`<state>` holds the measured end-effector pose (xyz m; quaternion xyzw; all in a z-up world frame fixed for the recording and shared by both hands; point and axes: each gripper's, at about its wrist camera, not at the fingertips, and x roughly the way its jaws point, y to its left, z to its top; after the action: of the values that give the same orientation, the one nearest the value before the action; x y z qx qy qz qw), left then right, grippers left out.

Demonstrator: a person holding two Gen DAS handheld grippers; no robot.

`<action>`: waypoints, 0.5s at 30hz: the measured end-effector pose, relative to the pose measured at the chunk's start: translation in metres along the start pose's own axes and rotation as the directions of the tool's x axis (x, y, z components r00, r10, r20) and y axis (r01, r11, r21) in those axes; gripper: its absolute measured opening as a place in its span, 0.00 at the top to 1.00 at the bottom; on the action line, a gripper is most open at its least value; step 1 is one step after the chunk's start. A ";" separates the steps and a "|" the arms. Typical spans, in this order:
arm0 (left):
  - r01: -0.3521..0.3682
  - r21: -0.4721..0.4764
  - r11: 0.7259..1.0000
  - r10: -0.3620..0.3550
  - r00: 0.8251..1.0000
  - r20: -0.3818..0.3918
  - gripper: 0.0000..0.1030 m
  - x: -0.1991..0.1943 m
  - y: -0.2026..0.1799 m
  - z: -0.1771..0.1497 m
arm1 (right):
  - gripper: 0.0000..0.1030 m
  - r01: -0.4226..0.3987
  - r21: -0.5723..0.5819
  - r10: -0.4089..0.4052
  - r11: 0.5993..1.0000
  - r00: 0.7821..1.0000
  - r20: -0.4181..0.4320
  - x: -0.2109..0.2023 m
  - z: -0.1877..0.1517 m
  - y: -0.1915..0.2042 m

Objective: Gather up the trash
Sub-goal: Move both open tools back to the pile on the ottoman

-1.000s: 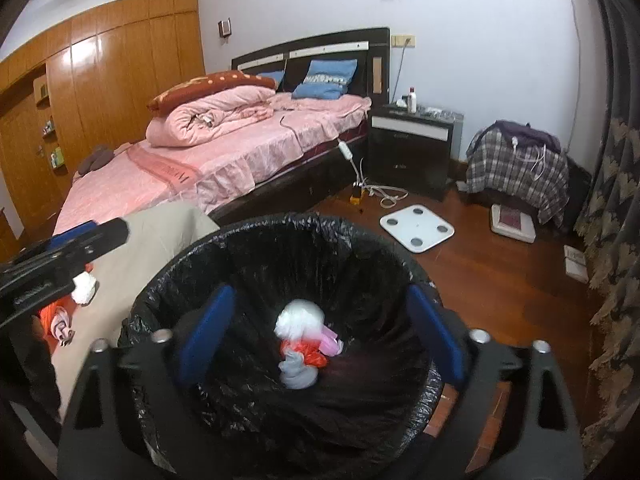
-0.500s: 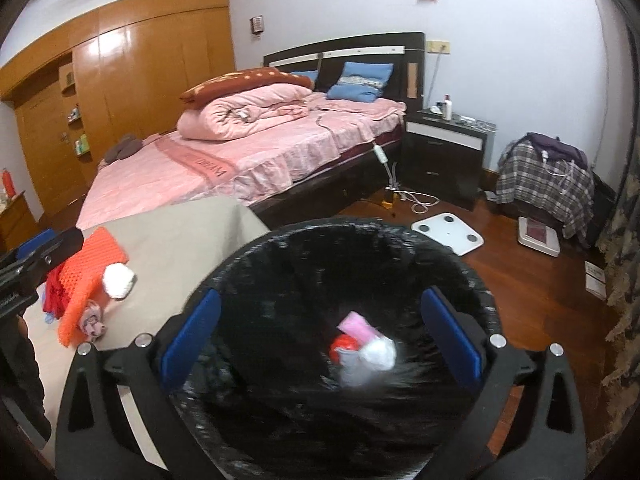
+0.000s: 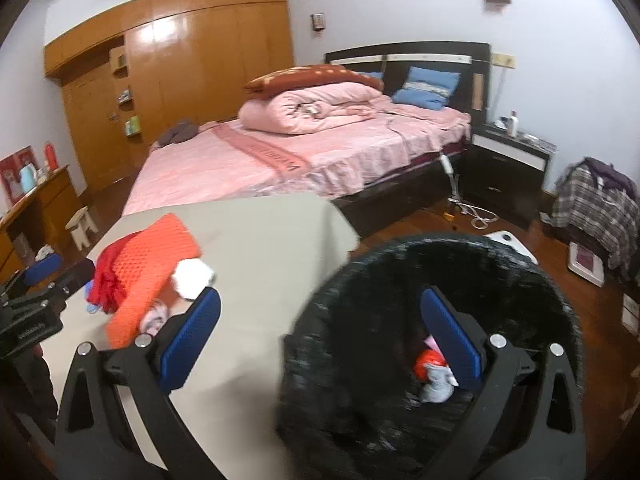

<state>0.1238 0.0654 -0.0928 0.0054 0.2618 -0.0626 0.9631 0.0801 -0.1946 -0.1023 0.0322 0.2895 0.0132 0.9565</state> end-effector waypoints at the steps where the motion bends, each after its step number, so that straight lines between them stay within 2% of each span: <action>1: -0.013 -0.003 1.000 0.013 1.000 -0.004 0.07 0.000 0.006 -0.002 | 0.05 -0.011 -0.006 0.011 1.000 1.000 -0.001 0.002 0.001 0.006; 7: -0.083 -0.023 0.996 0.083 0.996 -0.032 0.08 0.007 0.037 -0.015 | 0.05 -0.060 -0.044 0.059 0.997 0.998 -0.015 0.024 0.005 0.041; 15: -0.159 -0.046 0.986 0.156 0.986 -0.060 0.08 0.017 0.072 -0.030 | 0.05 -0.069 -0.080 0.067 0.994 0.997 -0.028 0.057 0.004 0.072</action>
<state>0.1321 0.1358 -0.1290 0.0036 0.2891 0.0203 0.9571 0.1293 -0.1209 -0.1252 0.0030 0.2998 0.0577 0.9523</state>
